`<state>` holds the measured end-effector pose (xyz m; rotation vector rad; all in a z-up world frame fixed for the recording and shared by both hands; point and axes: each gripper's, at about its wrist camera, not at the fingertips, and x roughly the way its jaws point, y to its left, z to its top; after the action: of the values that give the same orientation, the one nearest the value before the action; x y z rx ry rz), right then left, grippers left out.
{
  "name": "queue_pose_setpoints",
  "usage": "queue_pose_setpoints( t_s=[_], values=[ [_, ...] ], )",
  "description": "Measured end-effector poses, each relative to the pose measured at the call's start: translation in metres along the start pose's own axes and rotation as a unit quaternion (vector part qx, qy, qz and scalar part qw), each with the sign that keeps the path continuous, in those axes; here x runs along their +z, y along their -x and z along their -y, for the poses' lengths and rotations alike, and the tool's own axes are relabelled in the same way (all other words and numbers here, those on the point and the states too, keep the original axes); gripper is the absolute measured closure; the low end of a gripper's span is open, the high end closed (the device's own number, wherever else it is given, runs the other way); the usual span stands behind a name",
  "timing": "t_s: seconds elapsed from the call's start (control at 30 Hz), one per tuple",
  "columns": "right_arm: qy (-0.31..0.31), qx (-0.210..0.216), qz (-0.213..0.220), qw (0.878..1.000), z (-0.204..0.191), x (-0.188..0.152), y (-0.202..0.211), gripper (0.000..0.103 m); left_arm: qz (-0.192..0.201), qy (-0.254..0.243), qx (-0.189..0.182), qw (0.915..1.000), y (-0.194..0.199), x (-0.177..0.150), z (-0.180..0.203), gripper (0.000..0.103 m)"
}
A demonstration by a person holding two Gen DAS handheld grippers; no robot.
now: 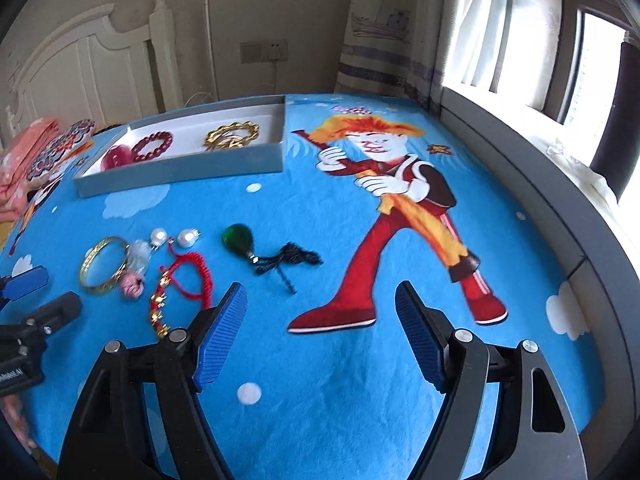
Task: Organize jewelry
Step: 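Grasp the gold bangle with the left tool while the right tool grasps the red string bracelet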
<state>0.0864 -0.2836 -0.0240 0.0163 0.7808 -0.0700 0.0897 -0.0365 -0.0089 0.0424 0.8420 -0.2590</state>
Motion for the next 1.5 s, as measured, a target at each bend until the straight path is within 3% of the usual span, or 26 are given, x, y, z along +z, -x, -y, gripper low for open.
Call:
queue_pose_setpoints(
  t_s=[0.53, 0.57, 0.67, 1.03, 1.2, 1.27, 1.33, 1.5],
  values=[
    [0.030, 0.034, -0.013, 0.999, -0.028, -0.006, 0.003, 0.024, -0.038, -0.046, 0.007, 0.9982, -0.042, 0.018, 0.019, 0.019],
    [0.032, 0.037, -0.014, 0.999, -0.030, -0.007, 0.004, 0.023, -0.038, -0.049, 0.012, 0.9980, -0.044, 0.020, 0.020, 0.021],
    [0.035, 0.048, -0.017, 0.998, -0.034, -0.006, 0.004, 0.022, -0.031, -0.054, 0.013, 0.9980, -0.043, 0.024, 0.022, 0.046],
    [0.062, 0.073, -0.042, 0.995, -0.061, -0.007, -0.009, 0.023, -0.025, -0.033, 0.022, 0.9989, -0.033, 0.015, 0.008, 0.046],
    [0.068, 0.082, -0.037, 0.994, -0.068, -0.005, -0.012, 0.044, -0.022, -0.026, 0.022, 0.9992, -0.031, 0.014, 0.003, 0.046],
    [0.066, 0.084, -0.033, 0.994, -0.067, -0.004, -0.011, 0.068, -0.021, -0.026, 0.021, 0.9992, -0.030, 0.013, 0.002, 0.046],
    [0.063, 0.086, -0.031, 0.994, -0.065, -0.004, -0.010, 0.082, -0.020, -0.024, 0.022, 0.9993, -0.030, 0.013, 0.001, 0.046],
    [0.052, 0.098, -0.031, 0.993, -0.056, -0.005, -0.007, 0.087, -0.016, -0.018, 0.026, 0.9994, -0.026, 0.011, -0.003, 0.046]
  ],
)
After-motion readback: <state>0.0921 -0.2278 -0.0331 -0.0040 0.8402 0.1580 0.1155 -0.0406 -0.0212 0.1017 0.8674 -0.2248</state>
